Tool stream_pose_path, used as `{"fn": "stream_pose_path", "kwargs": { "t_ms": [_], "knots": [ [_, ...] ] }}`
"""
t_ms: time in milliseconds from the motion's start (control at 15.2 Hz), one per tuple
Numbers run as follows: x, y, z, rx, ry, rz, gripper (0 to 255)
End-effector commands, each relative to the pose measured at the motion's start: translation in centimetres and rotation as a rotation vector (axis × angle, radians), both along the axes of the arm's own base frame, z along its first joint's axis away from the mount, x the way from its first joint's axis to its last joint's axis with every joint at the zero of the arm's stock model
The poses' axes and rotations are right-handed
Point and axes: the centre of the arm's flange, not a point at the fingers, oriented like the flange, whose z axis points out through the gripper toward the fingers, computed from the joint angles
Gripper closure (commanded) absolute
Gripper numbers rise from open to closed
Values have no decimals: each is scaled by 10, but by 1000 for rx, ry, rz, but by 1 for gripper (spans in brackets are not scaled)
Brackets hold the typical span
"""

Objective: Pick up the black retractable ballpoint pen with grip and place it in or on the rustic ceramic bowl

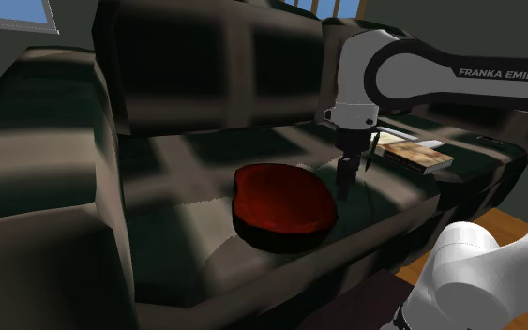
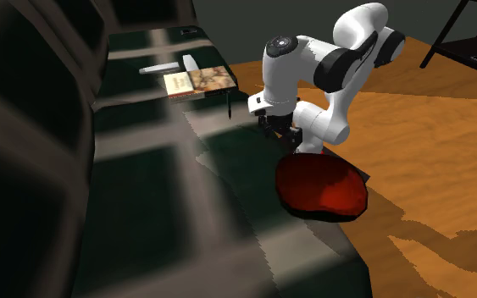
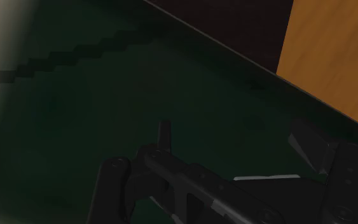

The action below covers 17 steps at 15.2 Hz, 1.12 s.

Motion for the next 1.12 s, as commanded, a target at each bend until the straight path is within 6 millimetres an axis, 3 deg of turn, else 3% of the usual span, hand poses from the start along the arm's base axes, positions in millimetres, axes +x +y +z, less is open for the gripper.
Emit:
{"fn": "stream_pose_path", "kwargs": {
  "t_ms": [0,1056],
  "knots": [
    [0,0,0,0,0,0,0],
    [-16,-189,98,18,-172,83,0]
  ]
}}
